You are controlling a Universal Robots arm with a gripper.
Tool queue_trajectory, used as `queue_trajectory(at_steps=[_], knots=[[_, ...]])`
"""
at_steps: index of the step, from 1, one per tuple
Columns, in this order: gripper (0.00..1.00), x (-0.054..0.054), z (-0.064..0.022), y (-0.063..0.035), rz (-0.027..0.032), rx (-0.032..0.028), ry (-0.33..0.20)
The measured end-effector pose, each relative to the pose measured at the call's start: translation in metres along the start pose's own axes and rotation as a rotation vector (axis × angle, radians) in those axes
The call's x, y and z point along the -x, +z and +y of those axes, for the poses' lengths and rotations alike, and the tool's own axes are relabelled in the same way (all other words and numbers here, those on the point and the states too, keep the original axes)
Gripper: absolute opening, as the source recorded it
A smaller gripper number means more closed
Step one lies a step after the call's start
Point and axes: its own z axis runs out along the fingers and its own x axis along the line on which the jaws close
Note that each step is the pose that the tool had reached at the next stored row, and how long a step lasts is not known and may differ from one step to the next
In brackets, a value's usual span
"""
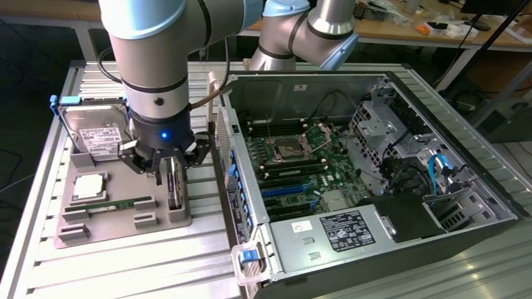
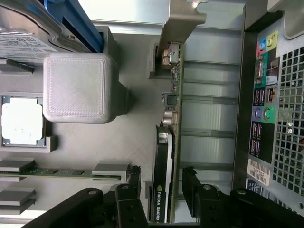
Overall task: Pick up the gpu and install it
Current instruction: 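Pick up the gpu and move the gpu toward the slot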
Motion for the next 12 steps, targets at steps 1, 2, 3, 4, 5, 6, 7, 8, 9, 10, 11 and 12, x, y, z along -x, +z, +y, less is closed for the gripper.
queue_trajectory(at_steps=[1,2,3,4,5,6,7,8,9,10,11,12], knots=[[0.48,0.0000,0.0000,0.0000,0.0000,0.0000,0.000],[0.48,0.0000,0.0000,0.0000,0.0000,0.0000,0.000],[0.48,0.0000,0.0000,0.0000,0.0000,0.0000,0.000],[0.48,0.0000,0.0000,0.0000,0.0000,0.0000,0.000],[0.48,0.0000,0.0000,0.0000,0.0000,0.0000,0.000],[0.47,0.0000,0.0000,0.0000,0.0000,0.0000,0.000],[0.40,0.0000,0.0000,0.0000,0.0000,0.0000,0.000],[0.34,0.0000,0.0000,0.0000,0.0000,0.0000,0.000],[0.28,0.0000,0.0000,0.0000,-0.0001,0.0000,0.000],[0.28,0.0000,0.0000,0.0000,0.0000,0.0000,0.000],[0.27,0.0000,0.0000,0.0000,-0.0001,0.0000,0.000],[0.27,-0.0001,0.0000,0.0000,0.0000,0.0000,0.000]])
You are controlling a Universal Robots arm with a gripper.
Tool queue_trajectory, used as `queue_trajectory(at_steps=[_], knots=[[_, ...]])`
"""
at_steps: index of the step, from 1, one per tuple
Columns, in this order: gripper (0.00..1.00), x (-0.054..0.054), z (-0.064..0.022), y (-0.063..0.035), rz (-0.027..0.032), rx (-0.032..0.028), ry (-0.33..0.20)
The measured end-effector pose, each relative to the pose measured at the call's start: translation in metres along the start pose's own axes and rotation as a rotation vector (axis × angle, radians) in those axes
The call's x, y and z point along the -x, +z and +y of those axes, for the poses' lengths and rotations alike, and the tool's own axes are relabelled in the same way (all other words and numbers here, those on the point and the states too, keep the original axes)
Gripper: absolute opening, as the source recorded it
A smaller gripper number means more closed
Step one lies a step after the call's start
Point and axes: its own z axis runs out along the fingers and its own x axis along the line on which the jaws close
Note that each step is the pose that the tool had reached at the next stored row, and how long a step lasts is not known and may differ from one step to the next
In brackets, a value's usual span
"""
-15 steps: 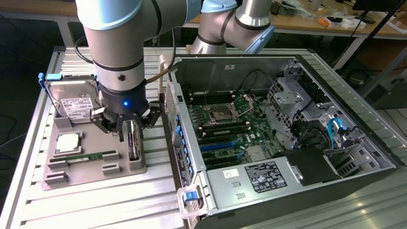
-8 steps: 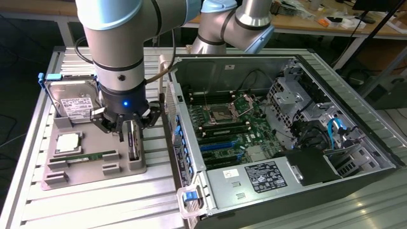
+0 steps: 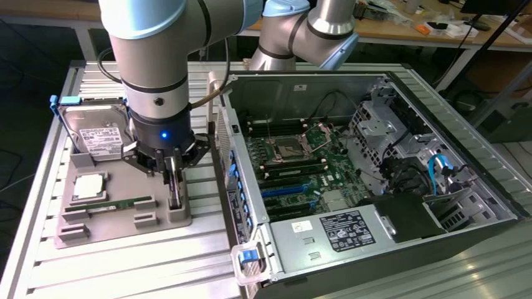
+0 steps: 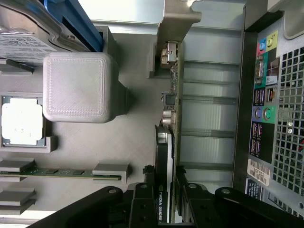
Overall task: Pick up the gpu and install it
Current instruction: 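Pick up the gpu and move the gpu toward the slot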
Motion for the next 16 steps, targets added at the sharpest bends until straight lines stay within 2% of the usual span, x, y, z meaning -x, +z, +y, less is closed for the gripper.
queue_trajectory(at_steps=[5,16], knots=[[0.27,0.000,0.0001,-0.0001,-0.0001,0.0000,0.000],[0.27,0.000,0.0019,-0.0203,0.0001,-0.0001,0.000]])
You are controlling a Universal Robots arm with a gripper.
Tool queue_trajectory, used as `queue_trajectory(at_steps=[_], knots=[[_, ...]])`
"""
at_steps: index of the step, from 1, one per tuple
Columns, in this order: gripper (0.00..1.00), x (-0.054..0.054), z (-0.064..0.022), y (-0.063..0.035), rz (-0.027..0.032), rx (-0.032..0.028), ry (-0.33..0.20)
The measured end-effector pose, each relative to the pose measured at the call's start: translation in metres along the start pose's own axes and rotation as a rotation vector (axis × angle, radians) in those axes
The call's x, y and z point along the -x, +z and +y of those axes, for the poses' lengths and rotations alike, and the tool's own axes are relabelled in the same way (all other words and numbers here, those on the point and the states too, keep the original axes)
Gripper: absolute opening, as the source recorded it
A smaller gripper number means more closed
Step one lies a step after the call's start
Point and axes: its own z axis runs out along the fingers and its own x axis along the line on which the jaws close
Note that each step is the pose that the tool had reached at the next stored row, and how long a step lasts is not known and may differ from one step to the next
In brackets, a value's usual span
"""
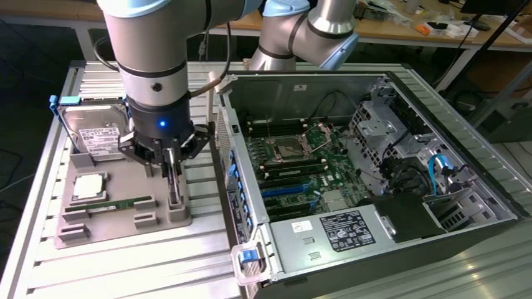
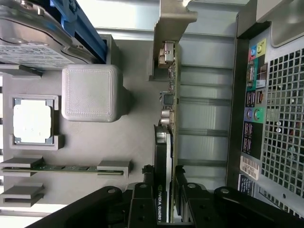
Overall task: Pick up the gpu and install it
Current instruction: 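Pick up the gpu and move the gpu toward the slot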
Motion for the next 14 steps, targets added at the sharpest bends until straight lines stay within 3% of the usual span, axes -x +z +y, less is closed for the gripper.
queue_trajectory(at_steps=[8,14], knots=[[0.27,0.000,0.0010,-0.0114,-0.0001,0.0001,0.000],[0.27,0.000,0.0011,-0.0124,-0.0002,0.0004,0.000]])
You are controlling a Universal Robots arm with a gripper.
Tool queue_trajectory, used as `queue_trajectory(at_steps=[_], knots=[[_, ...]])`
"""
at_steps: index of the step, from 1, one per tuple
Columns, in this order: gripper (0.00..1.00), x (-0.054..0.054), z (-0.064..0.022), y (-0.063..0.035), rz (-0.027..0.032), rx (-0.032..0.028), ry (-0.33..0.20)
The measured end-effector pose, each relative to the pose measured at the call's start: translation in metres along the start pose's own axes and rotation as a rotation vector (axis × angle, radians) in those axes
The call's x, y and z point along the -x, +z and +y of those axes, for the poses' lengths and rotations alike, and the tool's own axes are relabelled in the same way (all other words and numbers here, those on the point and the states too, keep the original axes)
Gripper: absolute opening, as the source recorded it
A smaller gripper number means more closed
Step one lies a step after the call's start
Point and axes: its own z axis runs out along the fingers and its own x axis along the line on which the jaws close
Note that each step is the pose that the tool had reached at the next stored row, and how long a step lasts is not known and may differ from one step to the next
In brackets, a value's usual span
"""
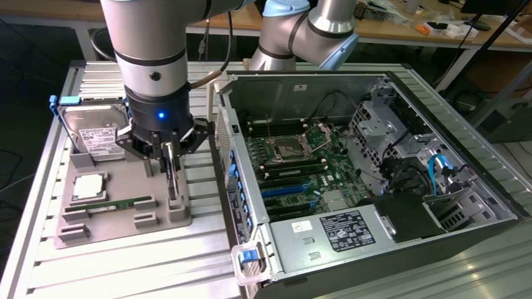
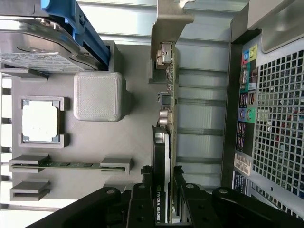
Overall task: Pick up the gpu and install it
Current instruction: 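Pick up the gpu and move the gpu toward the slot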
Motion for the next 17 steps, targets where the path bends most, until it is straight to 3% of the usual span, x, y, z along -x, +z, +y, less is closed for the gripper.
queue_trajectory(at_steps=[7,10,17], knots=[[0.27,0.000,0.0004,-0.0015,0.0002,-0.0004,0.000],[0.27,0.000,0.0038,-0.0118,-0.0002,-0.0048,0.000],[0.27,0.001,0.0067,-0.0298,-0.0011,-0.0058,0.000]])
